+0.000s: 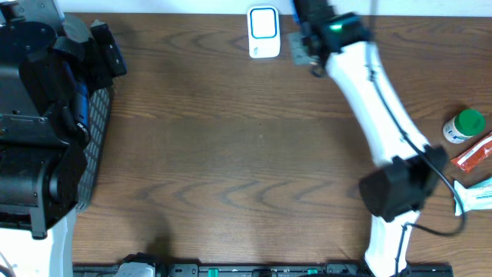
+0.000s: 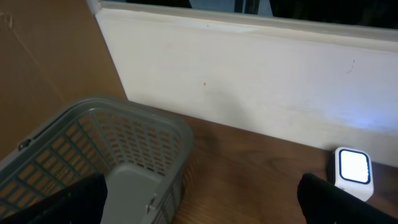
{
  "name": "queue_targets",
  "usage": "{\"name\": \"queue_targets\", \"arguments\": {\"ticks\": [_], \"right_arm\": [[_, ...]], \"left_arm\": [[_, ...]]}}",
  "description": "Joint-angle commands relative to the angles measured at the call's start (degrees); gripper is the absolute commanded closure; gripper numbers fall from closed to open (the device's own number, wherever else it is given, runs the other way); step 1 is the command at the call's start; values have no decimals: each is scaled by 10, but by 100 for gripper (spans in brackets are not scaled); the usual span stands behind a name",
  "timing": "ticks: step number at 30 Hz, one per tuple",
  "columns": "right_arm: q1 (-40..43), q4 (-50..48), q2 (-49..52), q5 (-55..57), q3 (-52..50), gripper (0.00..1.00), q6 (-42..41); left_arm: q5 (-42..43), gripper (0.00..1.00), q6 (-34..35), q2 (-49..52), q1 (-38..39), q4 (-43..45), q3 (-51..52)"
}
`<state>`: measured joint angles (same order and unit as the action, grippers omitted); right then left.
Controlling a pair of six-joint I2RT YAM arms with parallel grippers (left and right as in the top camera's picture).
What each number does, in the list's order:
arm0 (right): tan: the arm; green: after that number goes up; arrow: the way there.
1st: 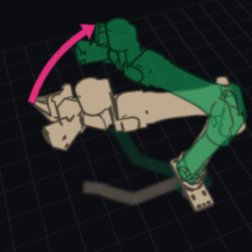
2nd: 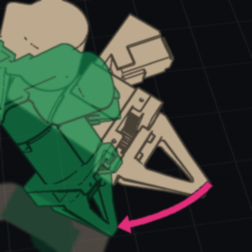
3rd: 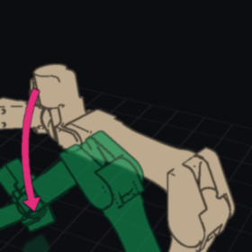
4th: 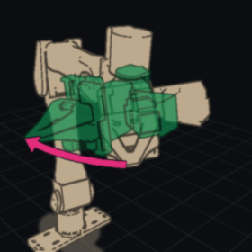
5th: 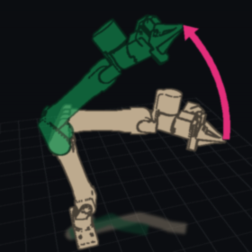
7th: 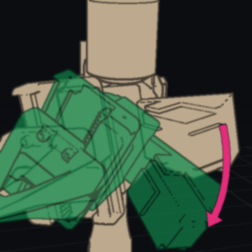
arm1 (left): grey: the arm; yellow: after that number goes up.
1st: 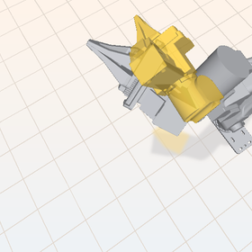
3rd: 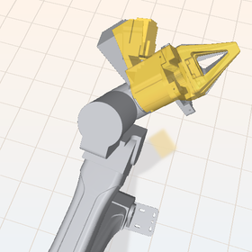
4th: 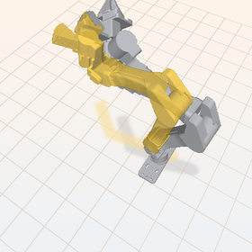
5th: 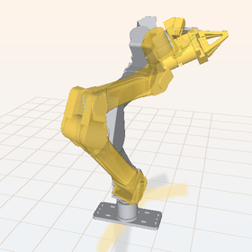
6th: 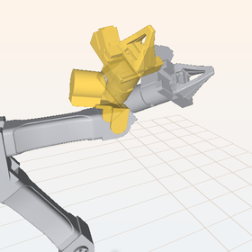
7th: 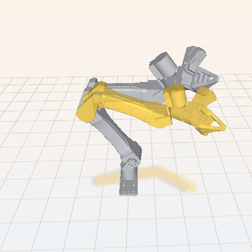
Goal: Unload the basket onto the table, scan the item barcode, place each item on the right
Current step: 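Carry the Kleenex pack to the right table edge and release it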
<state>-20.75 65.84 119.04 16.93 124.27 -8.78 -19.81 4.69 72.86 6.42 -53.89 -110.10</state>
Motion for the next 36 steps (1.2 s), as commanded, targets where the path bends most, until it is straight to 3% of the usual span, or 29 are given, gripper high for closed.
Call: {"name": "queue_targets", "arguments": {"ticks": [1, 5, 8, 12, 17, 20, 21, 22, 23, 24, 25, 31, 36], "right_arm": [[61, 97, -4, 17, -2, 69, -64], [139, 189, 2, 38, -25, 70, -89], [201, 187, 2, 38, -71, 70, -89], [279, 122, 2, 37, -158, 65, -92], [351, -6, 2, 23, -278, 71, -112], [380, -76, 2, 23, -342, 70, -112], [387, -96, 2, 22, -359, 65, -111], [392, -103, 2, 22, -367, 50, -111], [395, -103, 2, 20, -367, 25, -111], [395, -100, 2, 15, -362, 6, -111], [395, -88, 0, 5, -350, 1, -111], [377, 78, -8, -60, -163, 1, -111], [366, 260, -9, -194, 51, 1, -111]], "left_arm": [[-2, 2, 5, -2, -2, -1, 2], [-2, 2, 5, -2, -2, -1, 2], [-2, 2, 5, -2, -2, -1, 2], [-2, 2, 5, -2, -2, -1, 2], [-2, 2, 5, -2, -2, -1, 2], [-2, 2, 5, -2, -2, -1, 2], [-2, 2, 5, -2, -2, -1, 2], [-2, 2, 5, -2, -2, -1, 2], [-2, 2, 5, -2, -2, -1, 2], [-2, 2, 5, -2, -2, -1, 2], [-2, 2, 5, -2, -2, -1, 2], [-2, 2, 5, -2, -2, -1, 2], [-2, 2, 5, -2, -2, -1, 2]]}}
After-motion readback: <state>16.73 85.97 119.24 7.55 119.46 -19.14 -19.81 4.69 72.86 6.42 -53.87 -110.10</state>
